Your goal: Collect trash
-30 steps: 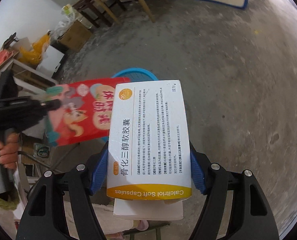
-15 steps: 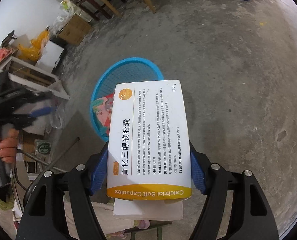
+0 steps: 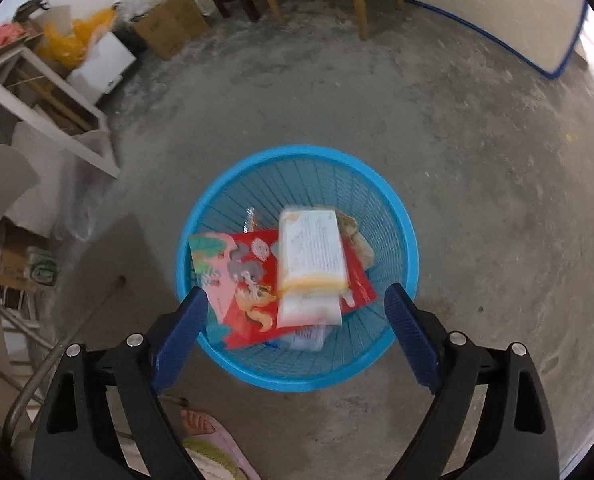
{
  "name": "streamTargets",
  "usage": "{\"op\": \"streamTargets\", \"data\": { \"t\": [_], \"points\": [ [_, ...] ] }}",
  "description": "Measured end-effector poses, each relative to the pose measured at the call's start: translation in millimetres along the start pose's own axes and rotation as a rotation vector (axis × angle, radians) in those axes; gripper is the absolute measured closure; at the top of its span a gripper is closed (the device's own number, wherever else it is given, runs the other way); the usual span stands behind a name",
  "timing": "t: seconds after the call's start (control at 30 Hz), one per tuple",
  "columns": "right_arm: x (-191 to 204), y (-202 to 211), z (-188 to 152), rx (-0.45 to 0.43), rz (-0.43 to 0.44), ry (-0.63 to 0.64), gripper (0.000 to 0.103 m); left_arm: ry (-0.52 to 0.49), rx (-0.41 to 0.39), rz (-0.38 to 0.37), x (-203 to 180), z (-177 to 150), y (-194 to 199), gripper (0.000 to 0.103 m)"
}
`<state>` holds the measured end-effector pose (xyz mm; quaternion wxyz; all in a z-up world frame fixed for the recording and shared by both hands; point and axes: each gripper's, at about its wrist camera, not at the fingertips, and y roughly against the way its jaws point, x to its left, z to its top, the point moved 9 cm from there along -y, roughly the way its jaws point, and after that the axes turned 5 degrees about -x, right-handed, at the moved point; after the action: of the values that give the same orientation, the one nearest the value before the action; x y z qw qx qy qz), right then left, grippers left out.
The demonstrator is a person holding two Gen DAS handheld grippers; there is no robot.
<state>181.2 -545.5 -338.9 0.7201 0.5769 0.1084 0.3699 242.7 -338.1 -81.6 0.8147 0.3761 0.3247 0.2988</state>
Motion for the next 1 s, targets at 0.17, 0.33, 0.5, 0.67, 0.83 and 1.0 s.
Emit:
{"op": "streamTargets", "data": {
  "t": [0.17, 0.33, 0.5, 0.67, 0.83, 1.0],
  "points": [
    [-15, 37, -39, -0.036, 0.024, -0.035, 0.016, 0.101, -0.108, 0.026, 39, -21, 38, 0.036],
    [-29, 98, -86, -0.097, 0.056, -0.077, 0.016, 0.079, -0.208, 0.1, 66, -35, 78, 0.036],
    [-2, 155, -119, -0.153, 0.087, -0.031, 0.016, 0.043, -0.292, 0.122, 71, -50, 119, 0.036],
    [64, 224, -111, -0.309, 0.137, 0.122, 0.015, 0.01, -0.372, 0.17, 78, -76, 168, 0.034],
    [143, 266, -114, -0.38, 0.246, 0.278, 0.009, 0.059, -0.43, 0.217, 103, -112, 215, 0.032],
    [215, 276, -140, -0.333, 0.369, 0.414, 0.009, 0.099, -0.495, 0.319, 135, -153, 264, 0.028]
  ]
}}
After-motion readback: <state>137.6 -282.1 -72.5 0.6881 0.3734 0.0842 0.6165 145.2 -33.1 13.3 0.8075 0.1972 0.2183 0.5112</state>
